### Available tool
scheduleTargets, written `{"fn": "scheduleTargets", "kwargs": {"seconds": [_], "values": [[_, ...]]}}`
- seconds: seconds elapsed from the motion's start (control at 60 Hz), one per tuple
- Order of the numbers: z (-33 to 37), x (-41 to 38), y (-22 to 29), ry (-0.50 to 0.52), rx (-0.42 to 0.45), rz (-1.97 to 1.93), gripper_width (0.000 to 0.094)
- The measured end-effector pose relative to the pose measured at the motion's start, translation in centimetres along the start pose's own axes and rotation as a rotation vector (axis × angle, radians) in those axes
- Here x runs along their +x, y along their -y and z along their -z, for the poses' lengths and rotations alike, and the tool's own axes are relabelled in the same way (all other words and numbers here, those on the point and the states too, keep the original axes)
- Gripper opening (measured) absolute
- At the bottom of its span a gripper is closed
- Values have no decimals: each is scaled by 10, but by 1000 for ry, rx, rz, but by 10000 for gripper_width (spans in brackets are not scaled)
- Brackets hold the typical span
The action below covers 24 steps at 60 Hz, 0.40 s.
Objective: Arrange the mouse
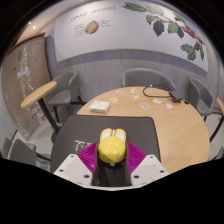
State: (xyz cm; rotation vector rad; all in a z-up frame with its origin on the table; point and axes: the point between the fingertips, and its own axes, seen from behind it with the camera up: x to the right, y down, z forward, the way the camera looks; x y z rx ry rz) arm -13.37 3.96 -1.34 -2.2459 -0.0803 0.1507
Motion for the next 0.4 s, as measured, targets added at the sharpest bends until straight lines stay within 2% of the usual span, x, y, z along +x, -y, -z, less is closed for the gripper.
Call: {"fn": "scheduleTargets", "kwargs": {"seconds": [0.033, 0.133, 0.217, 0.25, 0.4], "values": [[-1, 0, 3, 2, 17, -2, 413], [2, -1, -2, 59, -22, 20, 524], [19, 5, -4, 96, -30, 53, 803], [29, 10, -5, 107, -13, 68, 874], [86, 35, -22, 178, 24, 97, 864]]}}
